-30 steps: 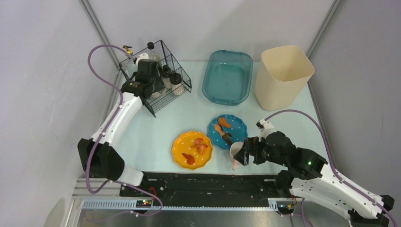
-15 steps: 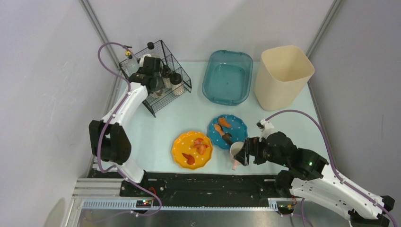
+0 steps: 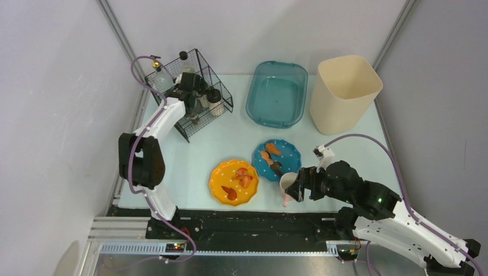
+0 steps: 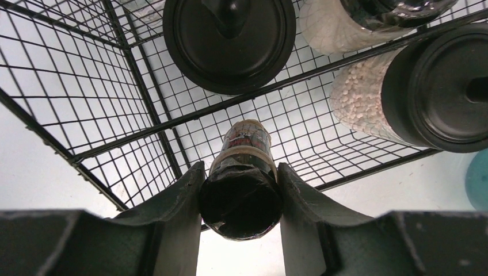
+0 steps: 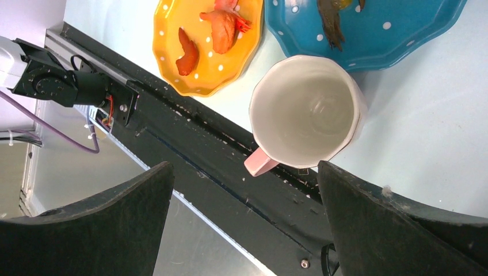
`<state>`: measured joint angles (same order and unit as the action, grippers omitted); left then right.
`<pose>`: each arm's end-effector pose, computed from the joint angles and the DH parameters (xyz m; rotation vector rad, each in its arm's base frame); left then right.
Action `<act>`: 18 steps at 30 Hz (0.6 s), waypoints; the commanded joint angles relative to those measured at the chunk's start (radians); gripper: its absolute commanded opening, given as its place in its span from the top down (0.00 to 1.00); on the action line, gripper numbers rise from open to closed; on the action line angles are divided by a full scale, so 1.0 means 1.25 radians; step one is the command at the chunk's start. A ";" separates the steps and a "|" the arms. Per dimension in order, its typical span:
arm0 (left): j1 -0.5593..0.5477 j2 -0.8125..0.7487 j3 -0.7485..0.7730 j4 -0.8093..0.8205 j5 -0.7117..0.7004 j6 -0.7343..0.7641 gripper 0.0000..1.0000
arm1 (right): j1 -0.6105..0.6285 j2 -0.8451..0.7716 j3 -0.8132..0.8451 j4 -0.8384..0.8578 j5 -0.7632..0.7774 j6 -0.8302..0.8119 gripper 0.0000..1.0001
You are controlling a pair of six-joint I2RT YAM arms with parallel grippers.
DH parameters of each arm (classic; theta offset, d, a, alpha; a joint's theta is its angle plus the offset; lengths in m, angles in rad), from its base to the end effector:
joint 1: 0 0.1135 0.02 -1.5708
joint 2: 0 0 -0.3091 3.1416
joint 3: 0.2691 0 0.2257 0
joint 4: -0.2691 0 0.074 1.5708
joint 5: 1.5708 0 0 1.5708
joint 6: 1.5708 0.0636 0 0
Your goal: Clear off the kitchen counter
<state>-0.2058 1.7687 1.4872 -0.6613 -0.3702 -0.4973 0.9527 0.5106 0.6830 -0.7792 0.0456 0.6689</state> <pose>0.3814 -0.0561 0.3059 -0.4985 2.3799 0.1552 0.0414 0.0532 0.2826 -0.2997 2.2932 0.8406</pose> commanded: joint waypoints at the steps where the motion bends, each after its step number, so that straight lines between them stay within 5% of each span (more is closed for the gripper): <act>1: 0.006 0.012 0.023 0.004 -0.013 -0.010 0.80 | 0.004 -0.013 0.002 0.021 0.014 -0.016 0.00; 13: 0.006 0.027 0.022 -0.004 -0.026 -0.013 0.34 | 0.004 -0.029 -0.001 0.011 0.023 -0.020 0.00; 18: 0.005 0.000 0.024 -0.011 -0.019 -0.014 0.24 | 0.005 -0.032 0.001 0.018 0.022 -0.025 0.00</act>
<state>-0.2054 1.8015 1.4872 -0.6693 -0.3798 -0.5003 0.9527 0.4801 0.6811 -0.7803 0.0547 0.6540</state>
